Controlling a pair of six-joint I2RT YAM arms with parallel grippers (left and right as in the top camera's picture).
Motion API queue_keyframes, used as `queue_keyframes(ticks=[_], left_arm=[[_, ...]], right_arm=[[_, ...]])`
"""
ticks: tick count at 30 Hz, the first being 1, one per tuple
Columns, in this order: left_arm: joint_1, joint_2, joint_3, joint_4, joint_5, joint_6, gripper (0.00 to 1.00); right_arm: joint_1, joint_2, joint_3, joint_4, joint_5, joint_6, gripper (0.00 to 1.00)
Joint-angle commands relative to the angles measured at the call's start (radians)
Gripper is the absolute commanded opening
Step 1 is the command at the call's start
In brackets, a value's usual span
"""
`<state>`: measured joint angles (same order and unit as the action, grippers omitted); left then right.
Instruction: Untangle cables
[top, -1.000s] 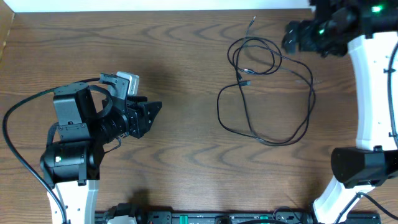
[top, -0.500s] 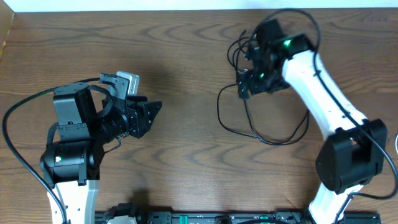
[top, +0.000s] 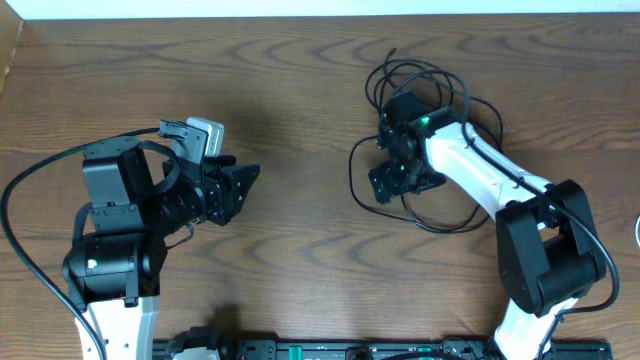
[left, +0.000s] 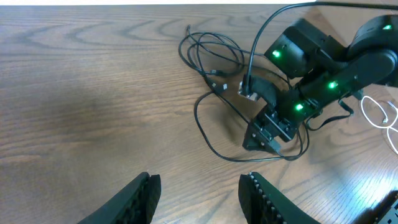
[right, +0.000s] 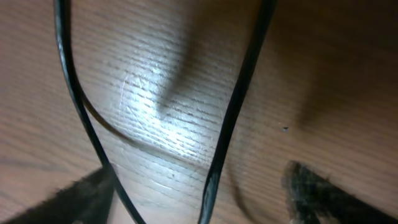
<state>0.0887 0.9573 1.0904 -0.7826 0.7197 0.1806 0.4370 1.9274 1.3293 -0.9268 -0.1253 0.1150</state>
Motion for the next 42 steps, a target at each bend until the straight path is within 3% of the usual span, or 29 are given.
queue_keyframes(ticks=[1,4,7,13,16,23,31,42], left_arm=[[0.0,-0.008,0.003,-0.006,0.001,0.01,0.47],[0.0,-0.007,0.003,-0.011,0.001,0.01,0.47],[0.0,-0.008,0.003,-0.01,0.001,0.01,0.47],[0.0,-0.007,0.003,-0.02,0.001,0.01,0.46],[0.0,-0.008,0.003,-0.02,0.001,0.01,0.47],[0.0,-0.007,0.003,-0.021,0.002,0.01,0.47],[0.0,-0.007,0.003,-0.024,0.031,0.01,0.46],[-0.002,-0.005,0.003,-0.016,0.078,0.01,0.47]], right_arm=[[0.002,-0.006,-0.025,0.008,0.014,0.047,0.58],[0.002,-0.006,-0.034,0.012,0.014,0.05,0.45],[0.002,-0.006,-0.036,0.015,0.006,0.057,0.01],[0.003,-0.013,-0.019,0.058,-0.183,-0.025,0.01],[-0.001,-0.068,0.078,0.056,-0.232,-0.046,0.01],[-0.056,-0.279,0.485,-0.049,-0.095,-0.007,0.01],[-0.214,-0.34,0.971,-0.398,0.023,-0.008,0.01],[-0.403,-0.325,1.058,-0.647,0.213,0.031,0.01]])
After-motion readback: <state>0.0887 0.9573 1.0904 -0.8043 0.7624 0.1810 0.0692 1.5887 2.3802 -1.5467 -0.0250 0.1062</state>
